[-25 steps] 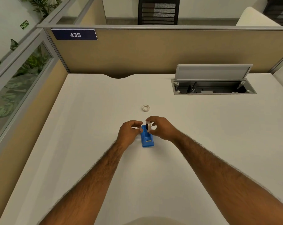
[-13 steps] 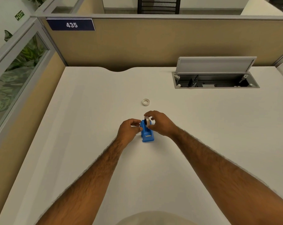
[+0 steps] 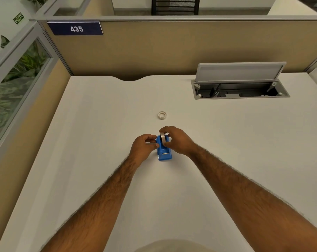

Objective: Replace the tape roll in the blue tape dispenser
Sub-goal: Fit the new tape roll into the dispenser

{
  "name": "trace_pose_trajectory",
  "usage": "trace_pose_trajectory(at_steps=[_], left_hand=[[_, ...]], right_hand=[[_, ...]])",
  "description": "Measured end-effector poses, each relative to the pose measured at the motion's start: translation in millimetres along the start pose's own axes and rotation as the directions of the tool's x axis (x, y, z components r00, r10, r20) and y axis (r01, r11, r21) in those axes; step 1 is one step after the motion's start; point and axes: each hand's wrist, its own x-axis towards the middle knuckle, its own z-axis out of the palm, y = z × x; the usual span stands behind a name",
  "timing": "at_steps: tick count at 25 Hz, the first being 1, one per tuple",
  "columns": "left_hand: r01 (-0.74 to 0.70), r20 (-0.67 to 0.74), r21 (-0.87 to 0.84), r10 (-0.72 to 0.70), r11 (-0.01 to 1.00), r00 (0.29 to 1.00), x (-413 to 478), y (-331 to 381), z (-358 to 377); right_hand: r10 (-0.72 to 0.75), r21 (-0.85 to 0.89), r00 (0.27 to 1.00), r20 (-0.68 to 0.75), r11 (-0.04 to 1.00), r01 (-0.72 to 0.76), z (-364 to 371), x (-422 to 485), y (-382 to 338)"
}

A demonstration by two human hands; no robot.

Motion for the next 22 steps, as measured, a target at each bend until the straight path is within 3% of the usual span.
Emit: trace_pose_trajectory(at_steps=[15, 22], left_hand=[[-0.006, -0.006, -0.037, 0.006, 0.999, 1.000, -1.0, 1.3, 1.5], [-0.068, 0.001, -0.058, 0.068, 0.996, 0.998, -3.6, 2.3, 7.9]], right_hand=[[0.031, -0.029, 0.999, 0.024, 0.999, -0.030, 4.2, -2.0, 1.6], [0.014, 0.038, 1.000, -0.006, 0.999, -0.014, -0.5, -15.9, 1.5]])
